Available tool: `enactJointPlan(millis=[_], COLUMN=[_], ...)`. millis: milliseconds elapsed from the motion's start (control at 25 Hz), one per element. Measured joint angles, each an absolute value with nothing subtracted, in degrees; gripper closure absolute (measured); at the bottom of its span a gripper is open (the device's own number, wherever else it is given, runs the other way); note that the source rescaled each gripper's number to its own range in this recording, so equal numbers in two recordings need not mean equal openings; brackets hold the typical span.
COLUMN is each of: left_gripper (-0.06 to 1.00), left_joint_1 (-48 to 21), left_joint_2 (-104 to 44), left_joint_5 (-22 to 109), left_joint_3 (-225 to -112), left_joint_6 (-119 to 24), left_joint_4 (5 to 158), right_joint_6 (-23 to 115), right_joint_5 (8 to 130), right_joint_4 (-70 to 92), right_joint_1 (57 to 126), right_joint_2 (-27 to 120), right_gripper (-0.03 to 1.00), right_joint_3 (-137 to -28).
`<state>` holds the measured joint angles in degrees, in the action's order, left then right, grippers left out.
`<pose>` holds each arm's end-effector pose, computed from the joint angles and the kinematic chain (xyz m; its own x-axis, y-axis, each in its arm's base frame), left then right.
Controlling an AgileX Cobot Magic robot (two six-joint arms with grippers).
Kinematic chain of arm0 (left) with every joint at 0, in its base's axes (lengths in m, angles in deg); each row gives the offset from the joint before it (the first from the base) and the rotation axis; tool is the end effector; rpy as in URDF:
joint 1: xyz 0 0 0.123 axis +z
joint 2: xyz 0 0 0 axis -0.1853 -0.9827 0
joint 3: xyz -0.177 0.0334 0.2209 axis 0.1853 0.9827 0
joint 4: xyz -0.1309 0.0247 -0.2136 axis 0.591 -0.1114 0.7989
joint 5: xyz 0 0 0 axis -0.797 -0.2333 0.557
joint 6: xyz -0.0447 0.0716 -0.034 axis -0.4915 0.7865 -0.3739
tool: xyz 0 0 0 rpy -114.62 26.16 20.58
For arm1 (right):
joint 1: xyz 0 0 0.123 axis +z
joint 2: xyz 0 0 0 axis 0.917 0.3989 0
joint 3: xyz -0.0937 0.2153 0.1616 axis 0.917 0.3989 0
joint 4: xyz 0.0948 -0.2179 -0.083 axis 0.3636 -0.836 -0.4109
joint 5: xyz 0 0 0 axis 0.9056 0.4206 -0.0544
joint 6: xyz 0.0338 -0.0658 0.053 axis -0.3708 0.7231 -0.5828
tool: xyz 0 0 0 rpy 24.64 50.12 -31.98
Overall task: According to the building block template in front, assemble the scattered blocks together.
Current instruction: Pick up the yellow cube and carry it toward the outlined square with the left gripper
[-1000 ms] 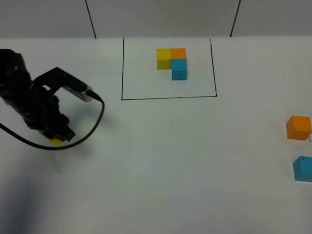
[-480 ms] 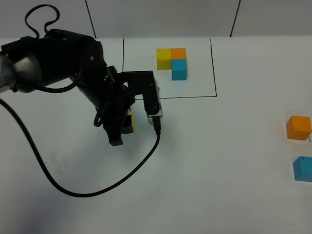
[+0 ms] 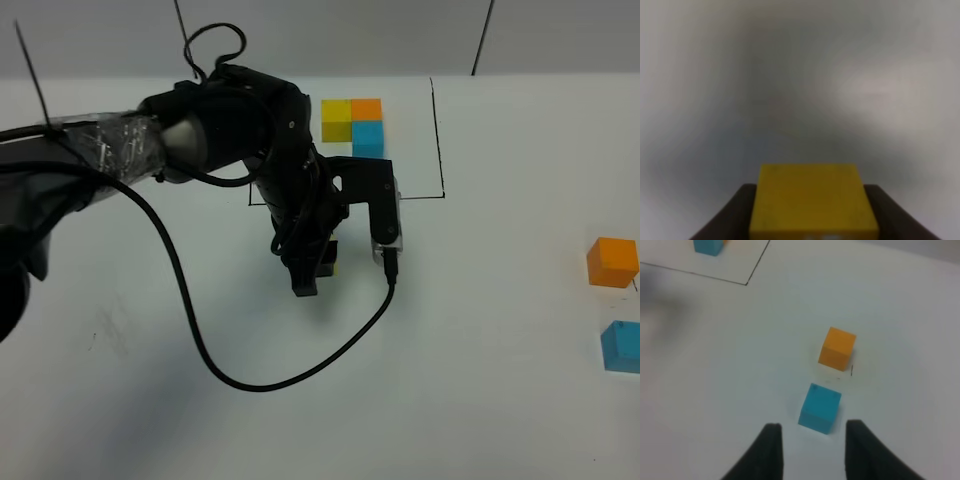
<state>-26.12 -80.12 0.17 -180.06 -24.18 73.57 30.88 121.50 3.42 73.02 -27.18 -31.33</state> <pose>0.3523 -0.2718 0.1567 0.0333 0.9750 -0.2195 0.9841 0.0064 0.1777 -0.0069 -0.0008 0.2771 -0.4351 -0.1869 -0.8808 -0.1746 0.9772 -0.1211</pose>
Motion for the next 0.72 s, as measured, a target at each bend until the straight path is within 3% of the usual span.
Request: enactJointPlan(millis=[720], left_gripper=[0.93], left_joint_1=[-26.6], left_joint_2=[-86.6], left_joint_5=[-1.8], left_joint_3=[-183.6], left_joint_6=[-24.8], left_joint_4=[72.4], right_joint_6=[30.9], right_joint_5=[121.5], right_joint_4=[3.4], right_joint_1=[73.0], right_joint_2=[-27.2], right_gripper=[0.97], right_joint_3=[-31.3])
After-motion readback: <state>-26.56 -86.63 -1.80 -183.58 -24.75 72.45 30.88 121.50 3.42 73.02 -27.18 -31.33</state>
